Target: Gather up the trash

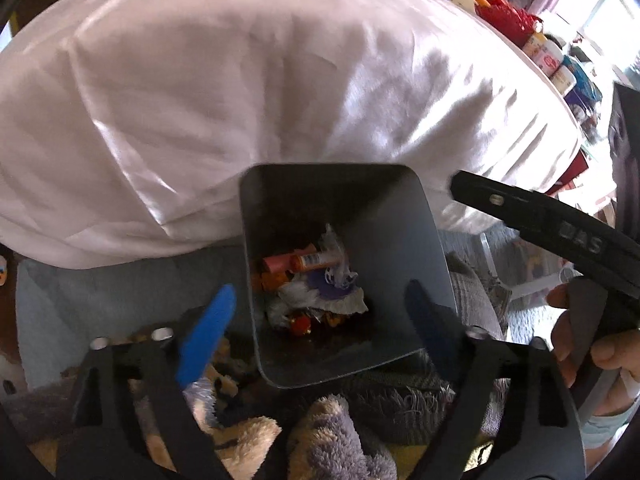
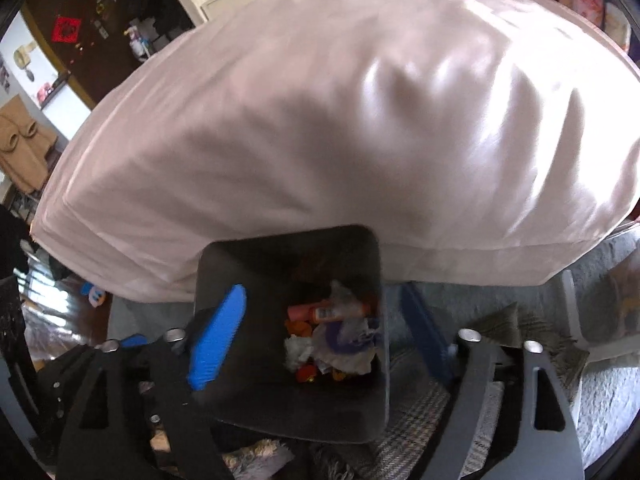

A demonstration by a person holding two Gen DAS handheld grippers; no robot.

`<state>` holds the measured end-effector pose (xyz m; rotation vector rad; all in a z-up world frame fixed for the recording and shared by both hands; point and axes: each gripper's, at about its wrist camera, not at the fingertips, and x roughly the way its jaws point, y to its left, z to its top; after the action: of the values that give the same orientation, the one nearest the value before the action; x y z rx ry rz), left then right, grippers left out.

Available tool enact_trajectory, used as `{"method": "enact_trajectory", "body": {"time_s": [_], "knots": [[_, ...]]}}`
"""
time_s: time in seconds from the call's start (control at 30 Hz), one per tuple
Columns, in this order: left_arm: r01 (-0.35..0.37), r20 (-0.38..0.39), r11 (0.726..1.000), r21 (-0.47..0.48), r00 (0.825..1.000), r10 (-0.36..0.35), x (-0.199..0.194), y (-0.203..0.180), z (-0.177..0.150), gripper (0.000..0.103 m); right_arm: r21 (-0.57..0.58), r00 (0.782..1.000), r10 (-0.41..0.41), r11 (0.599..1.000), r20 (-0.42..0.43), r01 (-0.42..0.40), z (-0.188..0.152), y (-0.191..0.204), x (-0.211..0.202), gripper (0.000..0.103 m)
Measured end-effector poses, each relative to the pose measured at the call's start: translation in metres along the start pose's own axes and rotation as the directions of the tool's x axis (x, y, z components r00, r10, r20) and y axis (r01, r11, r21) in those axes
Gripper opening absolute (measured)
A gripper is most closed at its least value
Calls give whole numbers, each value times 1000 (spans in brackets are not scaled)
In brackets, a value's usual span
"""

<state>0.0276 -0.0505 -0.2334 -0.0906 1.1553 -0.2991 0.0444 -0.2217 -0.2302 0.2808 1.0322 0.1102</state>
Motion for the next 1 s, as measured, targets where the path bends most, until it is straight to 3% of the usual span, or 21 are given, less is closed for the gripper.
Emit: {"method": "enact_trajectory", "body": {"time_s": [0.07,0.2,0.33,0.4,0.53,0.6,0.77,0.93,1.0], "knots": [[-9,34,1000,0,999,9,-14,0,5,93,2,999,-16,1000,34,16,2,-2,-13,99],[-33,127,999,15,991,31,-50,-4,15,95,-6,993,-43,999,110,44,6,-4,-42,99],[-84,240,996,28,968,75,-90,-6,23,95,-24,972,-78,996,222,86,6,-3,-74,100],[-130,322,991,31,940,113,-113,-4,28,95,-23,956,-86,995,281,96,7,-3,-91,100],[-189,463,982,5,871,165,-145,-1,31,95,-13,894,-144,986,425,165,5,1,-125,100],[-203,502,979,6,848,172,-152,0,27,95,-1,867,-161,983,471,183,3,2,-136,100],[-242,530,969,43,828,183,-160,-6,17,95,3,824,-179,978,538,211,-8,7,-151,100],[-292,570,956,24,790,227,-167,-3,10,95,4,828,-208,970,521,241,-13,8,-156,100],[-293,576,956,1,782,239,-168,1,9,95,12,819,-224,966,528,256,-15,9,-159,100]]}}
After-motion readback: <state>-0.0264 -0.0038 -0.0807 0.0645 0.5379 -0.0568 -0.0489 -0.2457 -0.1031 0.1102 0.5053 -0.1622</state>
